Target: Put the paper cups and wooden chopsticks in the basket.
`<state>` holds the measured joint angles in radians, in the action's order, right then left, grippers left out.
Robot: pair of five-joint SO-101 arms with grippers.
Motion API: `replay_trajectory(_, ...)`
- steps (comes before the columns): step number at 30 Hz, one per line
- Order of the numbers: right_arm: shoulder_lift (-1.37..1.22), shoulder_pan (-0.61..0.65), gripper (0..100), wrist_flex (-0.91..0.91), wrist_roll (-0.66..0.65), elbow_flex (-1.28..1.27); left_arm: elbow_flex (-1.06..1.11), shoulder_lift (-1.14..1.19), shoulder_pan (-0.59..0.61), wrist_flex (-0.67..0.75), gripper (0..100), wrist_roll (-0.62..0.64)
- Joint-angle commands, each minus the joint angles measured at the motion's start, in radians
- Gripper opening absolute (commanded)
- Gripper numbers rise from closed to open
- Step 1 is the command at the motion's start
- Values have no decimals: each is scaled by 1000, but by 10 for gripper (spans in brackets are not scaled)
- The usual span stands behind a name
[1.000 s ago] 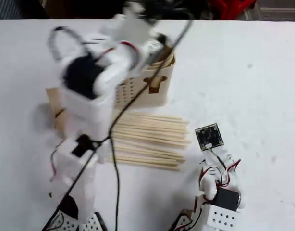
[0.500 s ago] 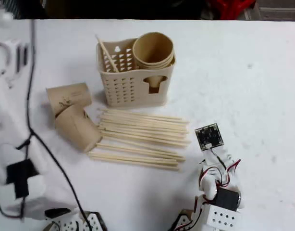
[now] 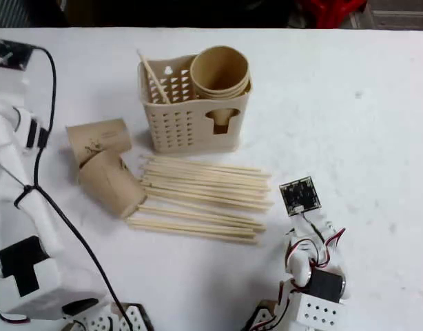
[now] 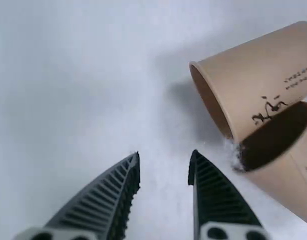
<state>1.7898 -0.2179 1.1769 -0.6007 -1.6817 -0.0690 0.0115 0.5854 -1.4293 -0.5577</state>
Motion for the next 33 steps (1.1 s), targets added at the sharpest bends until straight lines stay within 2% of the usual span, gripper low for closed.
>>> replay_trajectory(1,7,-12,60,-10,-9,-8,150,-45,19,273,174,-106)
replay_trajectory(5,7,-12,60,-10,-9,-8,287,-45,18,407,186,-362)
replay_trajectory(9,7,-12,60,-10,-9,-8,387,-50,18,514,291,-548)
replay_trajectory(19,7,-10,60,-12,-9,-8,503,-47,-51,921,317,-559)
replay_trajectory(26,7,-10,60,-13,-9,-8,543,-50,-148,944,317,-535)
replay_trajectory(30,7,-10,60,-13,-9,-8,542,-51,-168,1000,317,-465)
replay_trajectory(33,7,-10,60,-13,-9,-8,546,-51,-174,1025,317,-457)
